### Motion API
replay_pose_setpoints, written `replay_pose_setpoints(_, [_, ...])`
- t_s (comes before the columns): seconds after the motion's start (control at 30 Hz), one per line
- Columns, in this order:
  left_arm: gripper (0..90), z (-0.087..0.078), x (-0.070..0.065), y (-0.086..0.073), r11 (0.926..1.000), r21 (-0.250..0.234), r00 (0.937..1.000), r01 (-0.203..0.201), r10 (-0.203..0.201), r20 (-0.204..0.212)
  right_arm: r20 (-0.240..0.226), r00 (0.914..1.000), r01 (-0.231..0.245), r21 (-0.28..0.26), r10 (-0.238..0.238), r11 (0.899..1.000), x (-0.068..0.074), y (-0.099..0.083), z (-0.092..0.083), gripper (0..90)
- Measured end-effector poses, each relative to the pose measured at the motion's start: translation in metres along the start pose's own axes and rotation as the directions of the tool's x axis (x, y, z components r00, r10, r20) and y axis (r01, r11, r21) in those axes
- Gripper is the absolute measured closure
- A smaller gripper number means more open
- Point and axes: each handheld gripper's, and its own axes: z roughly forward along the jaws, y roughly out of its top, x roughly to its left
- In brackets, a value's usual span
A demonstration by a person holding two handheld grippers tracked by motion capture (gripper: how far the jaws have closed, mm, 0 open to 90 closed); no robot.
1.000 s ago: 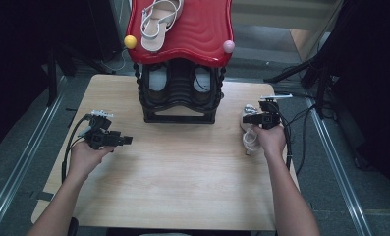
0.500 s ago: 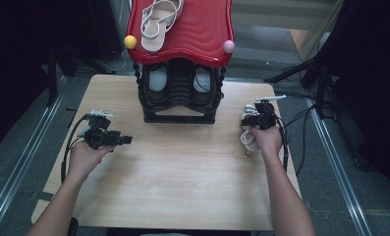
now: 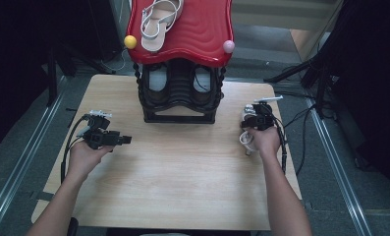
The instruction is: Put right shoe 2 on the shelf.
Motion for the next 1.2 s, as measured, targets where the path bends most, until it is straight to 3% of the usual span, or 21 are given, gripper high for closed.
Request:
replay_pose_setpoints(0.1, [36.8,0.000,0.000,0.000,1.0000,0.001,1.0000,0.001,-0.001,0.002,0.020,0.9998,0.001,0.005,-0.001,1.000,0.001,0.000,0.001,84.2])
replay_pose_setpoints(0.6, [36.8,0.000,0.001,0.000,1.0000,0.001,1.0000,0.002,-0.002,0.002,0.020,0.9996,-0.022,0.012,0.022,1.000,-0.002,0.003,-0.001,88.7])
replay_pose_setpoints(0.9, [36.8,0.000,0.001,0.000,1.0000,0.004,1.0000,0.000,0.000,0.001,-0.022,0.9986,-0.050,-0.024,0.049,0.998,-0.006,0.006,-0.012,88.9])
replay_pose_setpoints(1.07, [36.8,0.001,0.001,0.000,1.0000,0.007,1.0000,-0.003,0.003,-0.003,-0.088,0.9931,-0.082,-0.047,0.077,0.996,-0.008,0.008,-0.018,88.9])
replay_pose_setpoints(1.2, [36.8,0.001,0.001,-0.001,1.0000,0.005,1.0000,-0.004,0.004,-0.005,-0.107,0.9912,-0.084,-0.063,0.077,0.994,-0.005,0.011,-0.022,88.9])
